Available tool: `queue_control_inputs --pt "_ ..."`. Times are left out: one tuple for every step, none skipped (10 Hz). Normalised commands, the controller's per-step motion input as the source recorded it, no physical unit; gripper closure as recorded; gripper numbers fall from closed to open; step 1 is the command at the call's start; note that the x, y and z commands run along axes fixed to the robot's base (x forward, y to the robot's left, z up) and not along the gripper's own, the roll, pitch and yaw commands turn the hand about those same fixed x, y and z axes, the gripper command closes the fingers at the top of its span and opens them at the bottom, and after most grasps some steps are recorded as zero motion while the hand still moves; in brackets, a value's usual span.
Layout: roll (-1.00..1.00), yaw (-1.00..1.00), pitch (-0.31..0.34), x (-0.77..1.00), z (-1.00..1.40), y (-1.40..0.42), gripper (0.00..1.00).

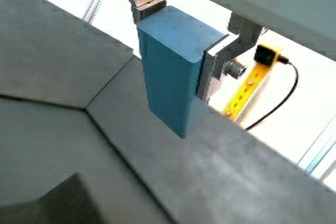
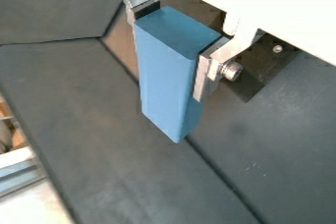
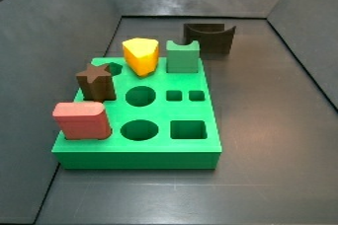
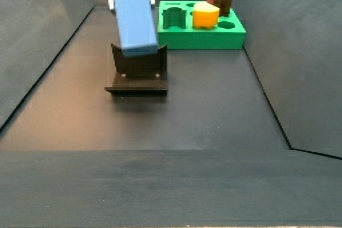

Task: Pick up the rectangle object. Move up. Place the rectangle object on the fixture. Regrasp the rectangle object. Move to above the board. Insert the rectangle object.
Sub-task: Move to above the board.

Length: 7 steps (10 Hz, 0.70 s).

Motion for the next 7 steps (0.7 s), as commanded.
queue_control_inputs --pt "-0.04 -0.03 -0.045 -0.06 1.0 0.19 1.0" --pt "-0.04 -0.04 -0.027 -0.07 1.0 0.17 1.0" --pt "-0.04 -0.05 0.0 -0.07 1.0 0.15 1.0" --pt "-0.04 -0.05 0.023 -0.07 1.0 0.14 1.0" --pt "-0.04 -0.04 0.043 -0.07 0.97 0.11 1.0" --pt "-0.05 -0.02 0.068 -0.05 0.73 0.05 1.0" --pt "-0.06 -0.01 0.082 -0.03 0.54 0.03 1.0"
